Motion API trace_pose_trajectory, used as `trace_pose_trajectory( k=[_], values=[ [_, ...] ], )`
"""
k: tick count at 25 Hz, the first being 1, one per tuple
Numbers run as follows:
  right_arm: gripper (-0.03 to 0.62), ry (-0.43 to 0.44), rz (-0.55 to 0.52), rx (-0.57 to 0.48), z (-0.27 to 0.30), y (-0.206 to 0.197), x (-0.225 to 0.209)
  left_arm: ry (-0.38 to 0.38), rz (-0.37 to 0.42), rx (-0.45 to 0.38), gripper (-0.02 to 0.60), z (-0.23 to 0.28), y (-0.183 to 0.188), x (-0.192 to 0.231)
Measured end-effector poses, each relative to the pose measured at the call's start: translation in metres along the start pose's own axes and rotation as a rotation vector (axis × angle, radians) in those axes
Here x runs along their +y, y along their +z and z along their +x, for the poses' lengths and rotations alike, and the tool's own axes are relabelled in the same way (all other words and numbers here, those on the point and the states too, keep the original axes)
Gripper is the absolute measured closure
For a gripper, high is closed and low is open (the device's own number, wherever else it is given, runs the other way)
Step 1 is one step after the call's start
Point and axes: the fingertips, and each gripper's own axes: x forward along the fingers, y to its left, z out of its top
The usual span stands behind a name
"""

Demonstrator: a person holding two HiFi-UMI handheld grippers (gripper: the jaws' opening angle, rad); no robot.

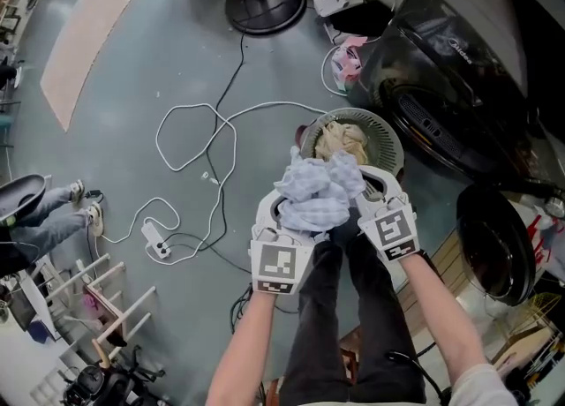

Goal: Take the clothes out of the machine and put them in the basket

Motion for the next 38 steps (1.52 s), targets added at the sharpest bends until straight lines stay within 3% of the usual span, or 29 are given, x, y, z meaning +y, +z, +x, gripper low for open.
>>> trace_pose_trajectory(
  k=[9,13,15,17,28,38],
  values=[
    [0.563,-0.087,0.135,0.124,-0.023,-0.033,-0.029,-0.056,0.013,0.052,0.442,0.047,0.001,-0.034],
    [0.556,-0.093,0.174,0.206,-0.025,-0.052,-0.035,-0.092,0.032,0.17,0.383,0.072,-0.009,-0.049],
    [0.541,-0.104,0.178,0.23,-0.03,-0.061,-0.04,-0.111,0.053,0.189,0.371,0.081,-0.009,-0.055],
    [0.525,-0.113,0.187,0.244,-0.035,-0.07,-0.044,-0.12,0.071,0.196,0.348,0.087,-0.008,-0.057],
    [0.52,-0.167,0.26,0.276,-0.046,-0.102,-0.045,-0.178,0.093,0.174,0.348,0.092,-0.005,-0.07],
    [0.5,-0.161,0.256,0.243,-0.043,-0.08,-0.038,-0.167,0.058,0.171,0.348,0.079,-0.011,-0.058]
  ],
)
